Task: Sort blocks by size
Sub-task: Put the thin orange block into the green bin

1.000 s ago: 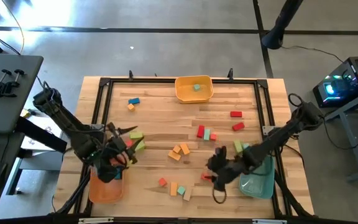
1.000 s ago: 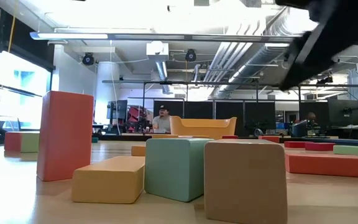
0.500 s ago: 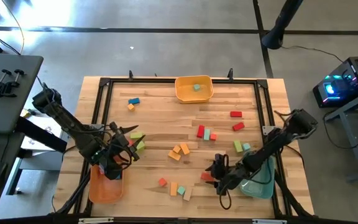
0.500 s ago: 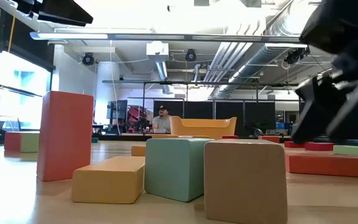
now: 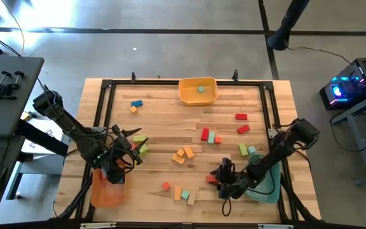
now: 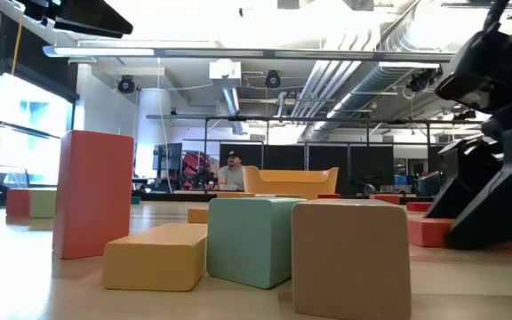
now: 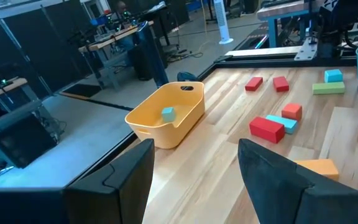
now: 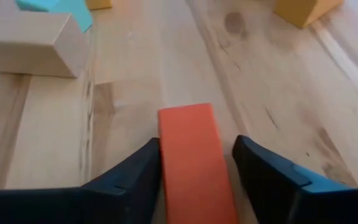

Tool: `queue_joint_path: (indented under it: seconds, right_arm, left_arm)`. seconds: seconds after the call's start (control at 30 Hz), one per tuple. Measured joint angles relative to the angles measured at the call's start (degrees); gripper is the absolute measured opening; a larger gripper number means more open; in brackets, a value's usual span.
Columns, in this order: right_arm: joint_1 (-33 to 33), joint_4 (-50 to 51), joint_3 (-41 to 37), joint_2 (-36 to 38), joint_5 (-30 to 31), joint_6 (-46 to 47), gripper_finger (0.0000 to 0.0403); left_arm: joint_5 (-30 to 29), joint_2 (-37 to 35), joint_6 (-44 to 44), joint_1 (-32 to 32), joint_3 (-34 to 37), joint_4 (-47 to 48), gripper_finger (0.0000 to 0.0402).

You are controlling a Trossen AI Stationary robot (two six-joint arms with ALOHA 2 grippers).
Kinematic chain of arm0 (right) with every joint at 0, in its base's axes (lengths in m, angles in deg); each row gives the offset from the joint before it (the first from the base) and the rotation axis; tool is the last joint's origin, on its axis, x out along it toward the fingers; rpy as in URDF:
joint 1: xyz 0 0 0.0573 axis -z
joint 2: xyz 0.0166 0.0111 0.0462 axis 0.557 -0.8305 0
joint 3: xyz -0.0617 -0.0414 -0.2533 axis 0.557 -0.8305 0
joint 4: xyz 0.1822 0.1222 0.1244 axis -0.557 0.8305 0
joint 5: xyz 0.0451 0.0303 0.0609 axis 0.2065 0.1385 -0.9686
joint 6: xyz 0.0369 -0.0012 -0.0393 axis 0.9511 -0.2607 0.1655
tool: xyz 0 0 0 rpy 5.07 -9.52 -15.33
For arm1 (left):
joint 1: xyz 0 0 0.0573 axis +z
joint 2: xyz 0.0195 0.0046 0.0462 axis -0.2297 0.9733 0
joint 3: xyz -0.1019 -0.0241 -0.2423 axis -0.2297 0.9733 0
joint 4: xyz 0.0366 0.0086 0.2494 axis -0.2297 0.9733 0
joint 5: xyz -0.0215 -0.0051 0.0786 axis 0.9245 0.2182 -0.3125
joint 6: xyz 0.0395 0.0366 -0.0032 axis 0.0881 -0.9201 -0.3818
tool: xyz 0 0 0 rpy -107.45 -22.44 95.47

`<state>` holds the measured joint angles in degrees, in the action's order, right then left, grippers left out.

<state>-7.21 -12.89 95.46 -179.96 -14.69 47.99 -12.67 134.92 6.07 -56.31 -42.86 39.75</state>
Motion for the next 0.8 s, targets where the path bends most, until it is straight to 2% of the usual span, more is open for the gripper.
queue_joint_path:
  seconds: [0.17,0.3,0.47,0.67,0.8]
  right_arm:
    - [1.3,-6.7,-3.3,-0.3,4.1,1.0,0.0134]
    - [2.9,-11.1,-3.8,0.5,6.2,-2.6,0.0129]
    - [4.6,-6.8,-3.9,7.2,4.9,-2.9,0.0129]
    - [3.9,6.4,-2.8,21.4,-2.3,5.3,0.0129]
    - [0.2,27.2,3.2,29.0,-8.0,16.1,0.0129]
  left_arm:
    - [0.0,0.0,0.0,0.0,0.0,0.1,0.0217]
    - [0.0,0.0,0.0,0.0,0.0,0.1,0.0217]
    - [-0.3,0.0,-3.0,0.1,0.0,0.0,0.0217]
    - [-0.4,0.0,-4.9,1.2,0.0,-0.1,0.0217]
    - [-0.4,0.0,-5.0,2.0,0.0,0.0,0.0217]
